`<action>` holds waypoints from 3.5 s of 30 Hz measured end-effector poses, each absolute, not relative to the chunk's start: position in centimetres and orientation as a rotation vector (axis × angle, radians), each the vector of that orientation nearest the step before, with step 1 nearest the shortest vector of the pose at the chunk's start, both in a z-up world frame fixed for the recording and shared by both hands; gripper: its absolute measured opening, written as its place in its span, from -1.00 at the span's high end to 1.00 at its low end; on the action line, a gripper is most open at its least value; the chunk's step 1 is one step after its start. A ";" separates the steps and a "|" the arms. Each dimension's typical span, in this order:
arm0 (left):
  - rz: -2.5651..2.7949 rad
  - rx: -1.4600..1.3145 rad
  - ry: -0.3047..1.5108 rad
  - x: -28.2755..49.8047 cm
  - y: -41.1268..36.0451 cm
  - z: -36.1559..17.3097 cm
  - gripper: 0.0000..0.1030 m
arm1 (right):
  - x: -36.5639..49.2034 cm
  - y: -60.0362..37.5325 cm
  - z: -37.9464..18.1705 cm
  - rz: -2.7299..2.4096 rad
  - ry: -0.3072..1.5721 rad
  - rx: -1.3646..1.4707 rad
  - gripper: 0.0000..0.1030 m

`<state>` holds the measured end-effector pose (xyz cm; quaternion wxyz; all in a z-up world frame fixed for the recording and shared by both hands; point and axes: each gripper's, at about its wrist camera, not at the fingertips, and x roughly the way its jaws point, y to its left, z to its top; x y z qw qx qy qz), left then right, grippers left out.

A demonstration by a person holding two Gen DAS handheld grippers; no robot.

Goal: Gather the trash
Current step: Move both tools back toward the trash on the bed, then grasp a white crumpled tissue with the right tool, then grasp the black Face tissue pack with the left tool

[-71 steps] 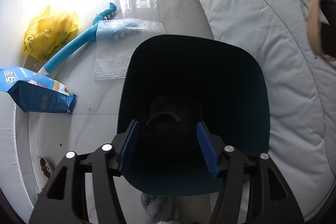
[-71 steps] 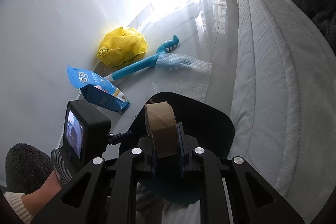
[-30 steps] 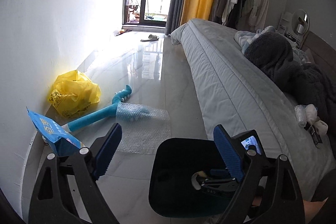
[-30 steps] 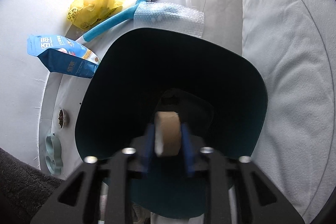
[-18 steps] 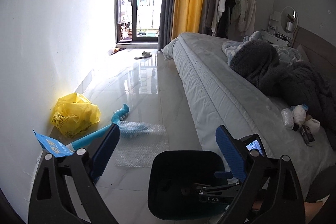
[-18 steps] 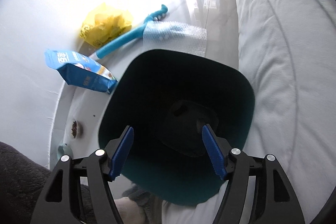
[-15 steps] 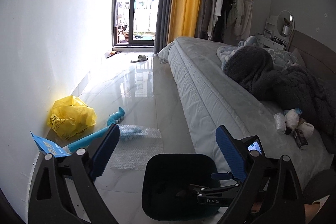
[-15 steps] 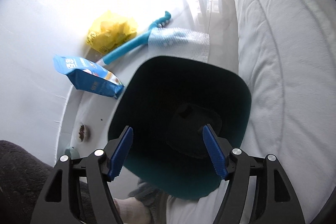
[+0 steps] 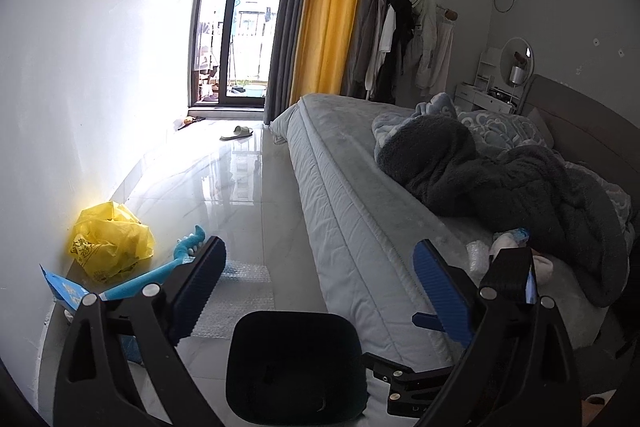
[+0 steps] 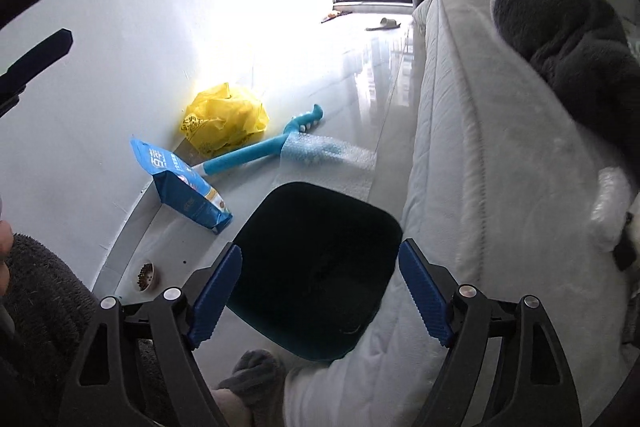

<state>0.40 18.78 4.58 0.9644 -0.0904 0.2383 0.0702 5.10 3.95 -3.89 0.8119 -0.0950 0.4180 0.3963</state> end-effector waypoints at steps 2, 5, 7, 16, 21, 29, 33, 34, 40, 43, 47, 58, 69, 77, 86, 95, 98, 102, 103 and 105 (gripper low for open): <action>0.127 -0.180 0.478 0.7 18.1 4.9 -0.87 | 5.1 2.6 -2.7 0.834 0.852 -0.210 -0.62; 0.106 -0.175 0.483 1.2 16.7 4.9 -0.87 | 5.2 0.7 -1.4 0.812 0.810 -0.214 -0.64; 0.089 -0.174 0.487 1.7 16.0 4.9 -0.87 | 5.5 -0.6 -0.7 0.787 0.790 -0.208 -0.64; 0.022 -0.173 0.503 3.9 11.7 4.7 -0.87 | 8.2 -7.7 0.9 0.695 0.747 -0.199 -0.64; 0.030 -0.174 0.517 5.2 9.9 4.4 -0.87 | 9.7 -11.6 1.7 0.656 0.729 -0.199 -0.64; 0.025 -0.174 0.604 7.8 7.2 2.6 -0.87 | 11.4 -16.1 1.9 0.639 0.700 -0.223 -0.64; -0.006 -0.168 0.635 8.8 5.5 1.7 -0.87 | 12.5 -17.8 1.0 0.627 0.691 -0.249 -0.64; -0.009 -0.163 0.644 9.0 5.1 1.4 -0.87 | 12.7 -18.2 0.7 0.628 0.690 -0.247 -0.64; -0.053 -0.173 0.690 10.4 3.3 -0.3 -0.87 | 13.9 -21.0 -0.5 0.615 0.708 -0.197 -0.64; -0.071 -0.185 0.709 11.0 2.5 -0.9 -0.87 | 14.7 -22.2 -0.8 0.603 0.708 -0.186 -0.64; -0.086 -0.181 0.733 11.8 1.3 -1.9 -0.87 | 15.7 -23.3 -1.7 0.617 0.730 -0.159 -0.55; -0.143 -0.216 0.784 14.0 -1.6 -4.5 -0.87 | 16.7 -24.2 -4.2 0.648 0.803 -0.168 -0.30; -0.222 -0.164 0.799 14.5 -5.4 -5.8 -0.87 | 17.1 -25.5 -6.0 0.628 0.854 -0.195 0.12; -0.246 -0.120 0.810 15.0 -8.1 -6.9 -0.87 | 16.6 -26.9 -5.1 0.637 0.836 -0.134 0.26; -0.228 -0.105 0.847 16.1 -10.4 -8.7 -0.87 | 15.4 -28.8 -3.5 0.653 0.811 -0.027 0.27; -0.176 -0.034 0.830 16.9 -12.1 -9.8 -0.86 | 14.6 -31.4 -2.6 0.639 0.811 0.072 0.29; -0.174 -0.023 0.834 17.0 -12.3 -10.1 -0.74 | 14.4 -32.1 -2.3 0.633 0.808 0.104 0.29; -0.183 -0.029 0.838 17.1 -12.2 -10.3 -0.60 | 13.9 -32.4 -2.2 0.620 0.820 0.127 0.29; -0.183 -0.034 0.838 17.1 -12.0 -10.3 -0.59 | 13.9 -32.4 -2.3 0.615 0.830 0.137 0.29; -0.187 -0.049 0.837 17.1 -11.8 -10.3 -0.50 | 13.9 -32.3 -2.6 0.599 0.858 0.159 0.29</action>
